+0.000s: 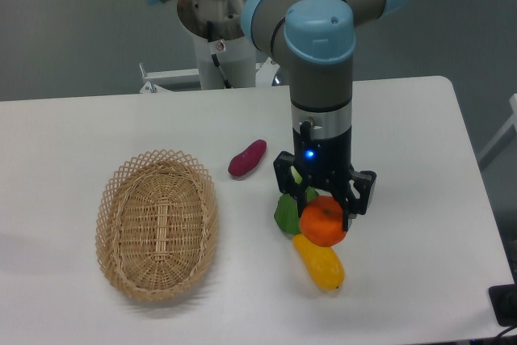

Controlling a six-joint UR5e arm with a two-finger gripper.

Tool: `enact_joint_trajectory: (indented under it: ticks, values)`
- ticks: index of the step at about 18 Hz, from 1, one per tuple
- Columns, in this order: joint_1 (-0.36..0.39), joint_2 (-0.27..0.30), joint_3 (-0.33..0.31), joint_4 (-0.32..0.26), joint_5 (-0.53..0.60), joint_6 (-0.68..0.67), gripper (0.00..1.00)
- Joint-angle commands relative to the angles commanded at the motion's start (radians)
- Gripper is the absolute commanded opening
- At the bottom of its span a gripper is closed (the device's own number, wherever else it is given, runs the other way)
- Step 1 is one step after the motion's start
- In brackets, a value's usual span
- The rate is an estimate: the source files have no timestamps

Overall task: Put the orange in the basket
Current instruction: 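Lift the orange held in the gripper up from the table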

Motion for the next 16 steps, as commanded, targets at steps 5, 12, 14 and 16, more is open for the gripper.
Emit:
enact_joint_trajectory:
  ticks: [5, 12, 14, 16]
  values:
    - [0.0, 0.002, -0.003, 0.0, 0.0, 0.0, 0.69]
    - [-0.008, 0.0, -0.009, -0.002, 0.005, -0.008, 0.69]
    - [-0.014, 0.0, -0.009, -0.002, 0.006, -0.014, 0.69]
    - [-0.038, -0.002, -0.011, 0.0, 0.011, -0.041, 0.69]
